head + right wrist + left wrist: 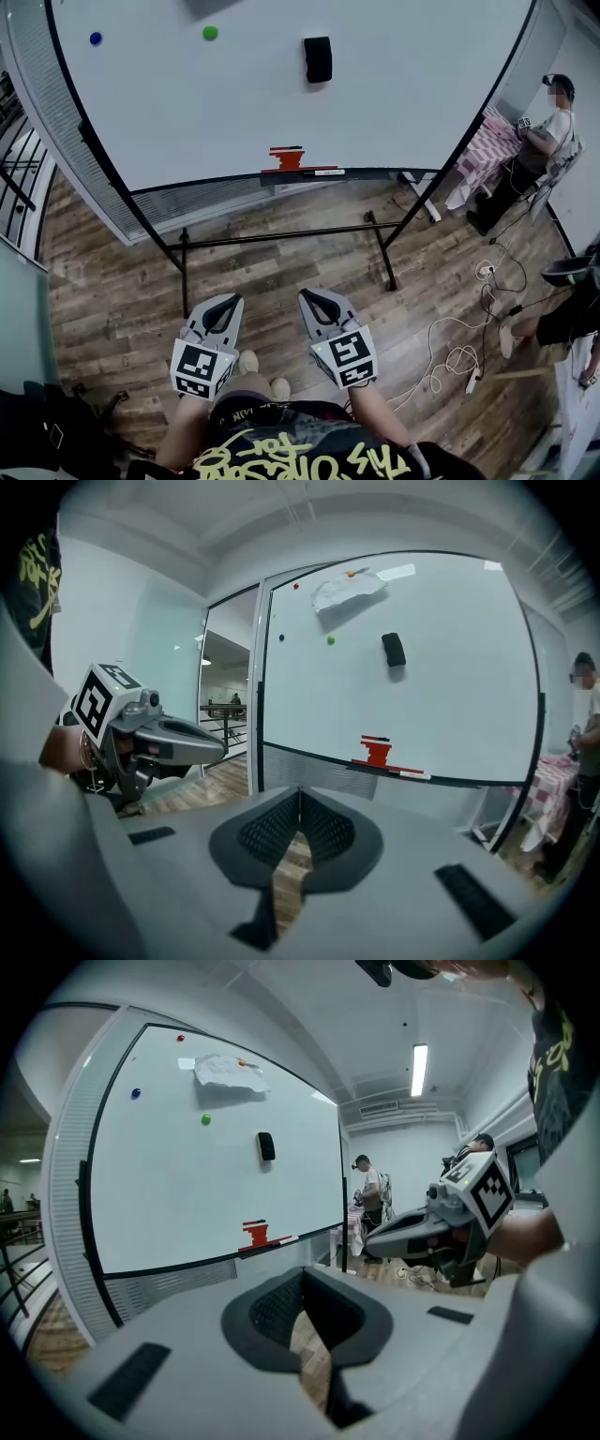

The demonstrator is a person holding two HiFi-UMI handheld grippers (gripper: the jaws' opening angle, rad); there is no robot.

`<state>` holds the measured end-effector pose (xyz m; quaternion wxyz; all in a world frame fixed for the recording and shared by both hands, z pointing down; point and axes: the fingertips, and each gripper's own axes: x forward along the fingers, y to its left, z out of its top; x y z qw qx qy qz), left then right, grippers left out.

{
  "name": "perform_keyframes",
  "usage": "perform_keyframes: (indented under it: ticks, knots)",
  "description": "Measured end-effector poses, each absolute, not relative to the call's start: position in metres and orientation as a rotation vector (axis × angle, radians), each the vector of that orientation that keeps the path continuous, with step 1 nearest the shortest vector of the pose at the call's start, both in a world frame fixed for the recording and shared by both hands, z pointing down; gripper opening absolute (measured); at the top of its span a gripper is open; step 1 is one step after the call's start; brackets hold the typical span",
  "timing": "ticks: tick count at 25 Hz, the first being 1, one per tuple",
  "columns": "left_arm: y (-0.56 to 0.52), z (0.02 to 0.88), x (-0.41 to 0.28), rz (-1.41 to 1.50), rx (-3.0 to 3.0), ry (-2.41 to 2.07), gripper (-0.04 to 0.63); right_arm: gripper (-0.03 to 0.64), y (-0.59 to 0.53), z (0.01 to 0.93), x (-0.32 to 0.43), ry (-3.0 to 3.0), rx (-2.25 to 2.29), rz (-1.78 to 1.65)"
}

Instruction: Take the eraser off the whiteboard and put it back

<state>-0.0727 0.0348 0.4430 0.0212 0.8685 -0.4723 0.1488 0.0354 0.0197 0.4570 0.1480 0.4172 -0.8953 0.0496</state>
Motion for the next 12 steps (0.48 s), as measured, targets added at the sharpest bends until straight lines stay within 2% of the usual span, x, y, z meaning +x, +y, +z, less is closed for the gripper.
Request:
perform_keyframes:
  ticks: [12]
  knots:
    - [0.003, 0.442, -0.083, 0.431, 2.688, -1.487, 0.008, 0.009, -0.009, 0.452, 0.032, -2.584, 1.215, 0.131]
